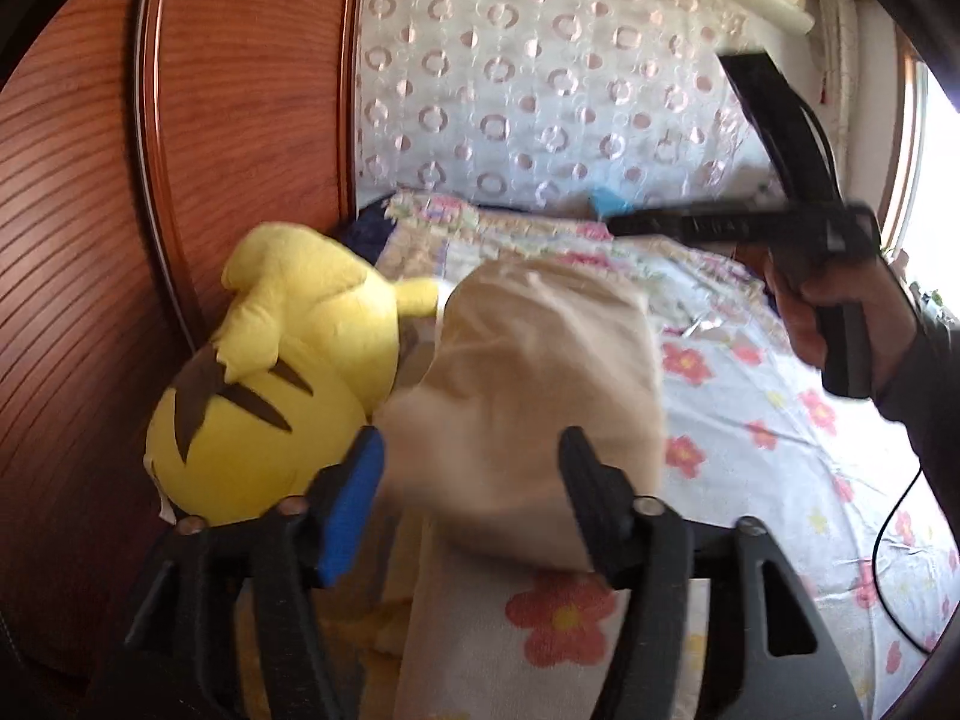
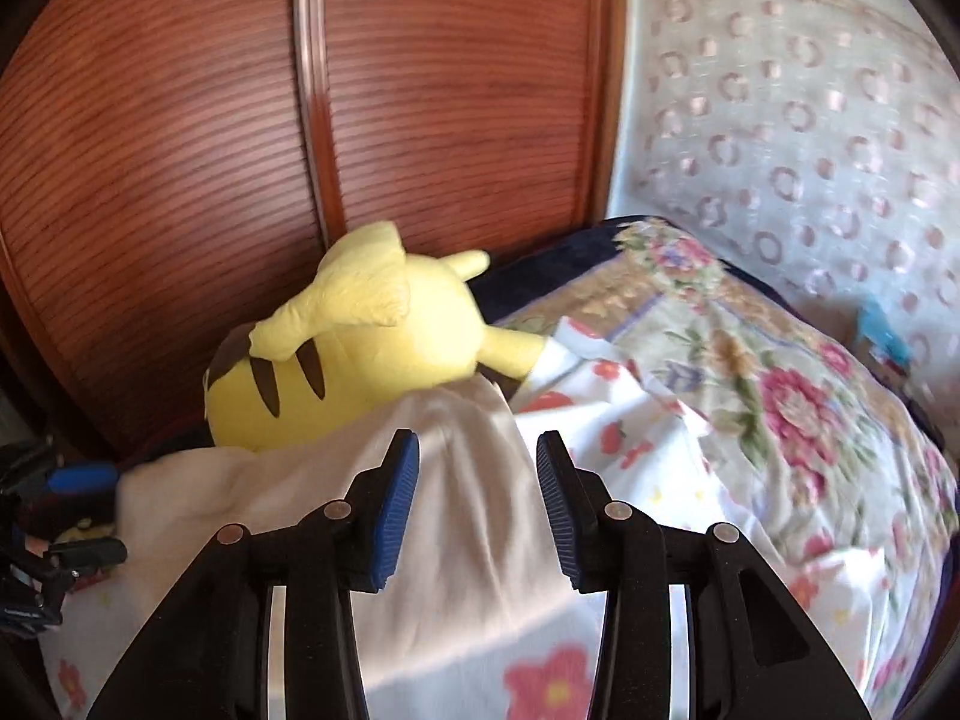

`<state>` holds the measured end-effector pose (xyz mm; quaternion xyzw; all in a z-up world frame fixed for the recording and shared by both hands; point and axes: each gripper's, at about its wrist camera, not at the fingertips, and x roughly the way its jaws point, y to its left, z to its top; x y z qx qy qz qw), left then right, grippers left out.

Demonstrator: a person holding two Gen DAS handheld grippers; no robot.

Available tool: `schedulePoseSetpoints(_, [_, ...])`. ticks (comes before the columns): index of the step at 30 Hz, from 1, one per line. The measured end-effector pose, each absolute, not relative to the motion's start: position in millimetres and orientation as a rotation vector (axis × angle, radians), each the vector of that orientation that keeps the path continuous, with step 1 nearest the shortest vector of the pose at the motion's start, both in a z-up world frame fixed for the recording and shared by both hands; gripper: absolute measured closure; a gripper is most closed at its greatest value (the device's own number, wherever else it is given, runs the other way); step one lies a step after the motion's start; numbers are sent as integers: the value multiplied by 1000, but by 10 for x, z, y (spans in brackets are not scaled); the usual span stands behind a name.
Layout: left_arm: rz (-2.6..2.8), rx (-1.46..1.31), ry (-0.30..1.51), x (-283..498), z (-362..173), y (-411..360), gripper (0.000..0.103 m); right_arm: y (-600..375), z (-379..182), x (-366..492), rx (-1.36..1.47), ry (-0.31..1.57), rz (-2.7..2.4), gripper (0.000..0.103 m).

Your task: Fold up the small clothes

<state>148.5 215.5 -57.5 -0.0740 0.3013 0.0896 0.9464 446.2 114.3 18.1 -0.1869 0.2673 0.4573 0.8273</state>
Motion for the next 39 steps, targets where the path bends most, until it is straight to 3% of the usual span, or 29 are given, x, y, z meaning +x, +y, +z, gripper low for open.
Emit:
schedulePoseSetpoints(3, [162, -122, 583, 1425, -446, 2065, 22, 791, 219, 4090, -346, 553, 917, 61])
schedulePoseSetpoints(12, [47, -80, 529, 1242, -154, 1488, 22, -303, 288, 2794, -218, 499, 749, 61])
schedulePoseSetpoints(22, [-100, -47, 467, 1020, 112, 748, 22, -1330, 347, 1467, -78, 421, 577, 30])
schedulePoseSetpoints(32, [-110, 0, 393, 724, 438, 282, 22, -1693, 513, 270, -11, 312, 384, 29])
schedulePoseSetpoints(39, [-75, 4, 399, 614, 454, 177, 22, -1674, 521, -110, 7, 282, 333, 29])
